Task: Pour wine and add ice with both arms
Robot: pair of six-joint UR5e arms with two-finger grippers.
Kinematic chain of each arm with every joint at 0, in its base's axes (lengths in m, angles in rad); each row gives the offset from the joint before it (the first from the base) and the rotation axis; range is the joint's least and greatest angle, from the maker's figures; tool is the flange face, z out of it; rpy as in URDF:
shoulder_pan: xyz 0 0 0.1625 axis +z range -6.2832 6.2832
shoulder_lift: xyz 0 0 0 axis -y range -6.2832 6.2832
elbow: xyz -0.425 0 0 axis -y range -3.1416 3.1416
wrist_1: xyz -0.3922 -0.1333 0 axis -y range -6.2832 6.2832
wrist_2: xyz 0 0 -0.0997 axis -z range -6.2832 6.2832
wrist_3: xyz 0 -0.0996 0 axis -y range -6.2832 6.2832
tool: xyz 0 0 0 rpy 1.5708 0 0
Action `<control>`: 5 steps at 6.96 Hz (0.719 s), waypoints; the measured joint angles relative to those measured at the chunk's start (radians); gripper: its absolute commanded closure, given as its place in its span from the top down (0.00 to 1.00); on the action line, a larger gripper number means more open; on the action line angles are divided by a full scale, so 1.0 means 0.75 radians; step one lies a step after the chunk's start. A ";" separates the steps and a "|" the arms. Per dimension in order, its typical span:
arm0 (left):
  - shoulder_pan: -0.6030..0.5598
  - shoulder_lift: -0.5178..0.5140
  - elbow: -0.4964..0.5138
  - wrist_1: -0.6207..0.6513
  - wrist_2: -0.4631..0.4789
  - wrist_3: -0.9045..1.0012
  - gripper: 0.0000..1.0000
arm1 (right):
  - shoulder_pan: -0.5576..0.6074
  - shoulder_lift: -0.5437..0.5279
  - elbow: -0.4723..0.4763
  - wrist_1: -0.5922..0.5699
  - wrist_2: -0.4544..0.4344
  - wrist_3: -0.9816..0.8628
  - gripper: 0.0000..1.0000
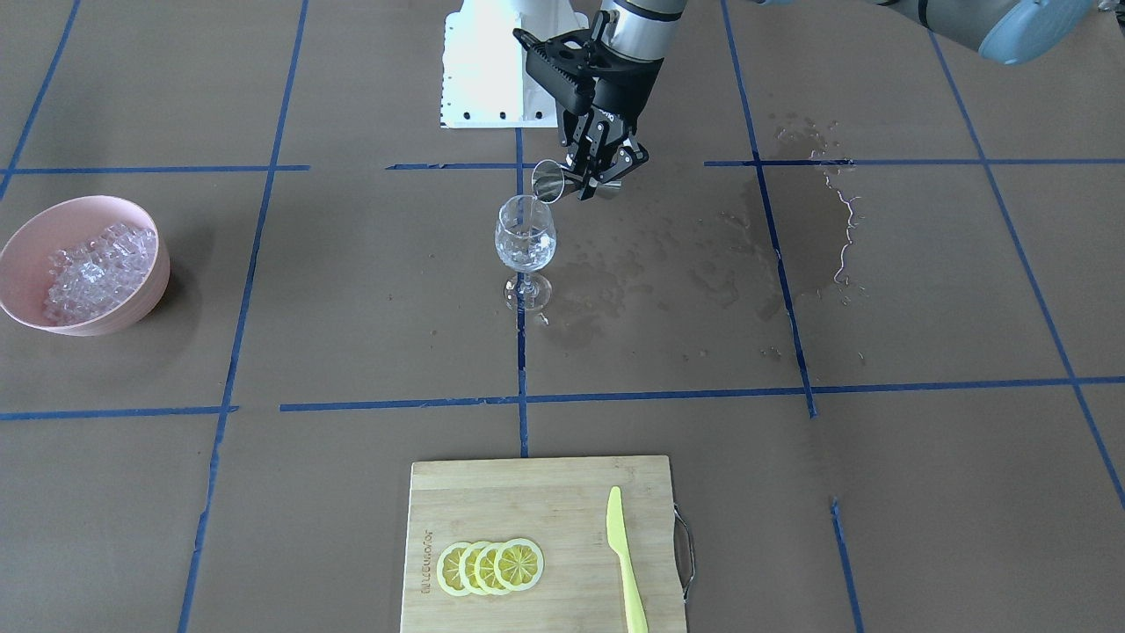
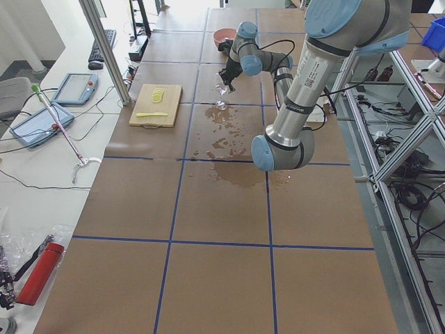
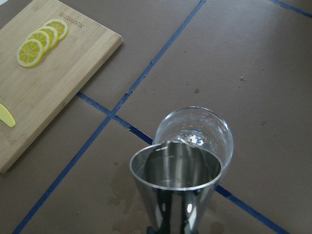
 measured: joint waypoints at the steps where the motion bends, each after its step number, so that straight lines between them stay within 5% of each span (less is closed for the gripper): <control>1: 0.016 -0.023 0.000 0.048 0.000 0.002 0.00 | 0.000 0.000 0.000 0.000 0.000 0.000 1.00; 5: 0.034 -0.051 0.002 0.145 0.001 0.005 0.00 | 0.000 -0.002 0.000 0.000 0.000 0.000 1.00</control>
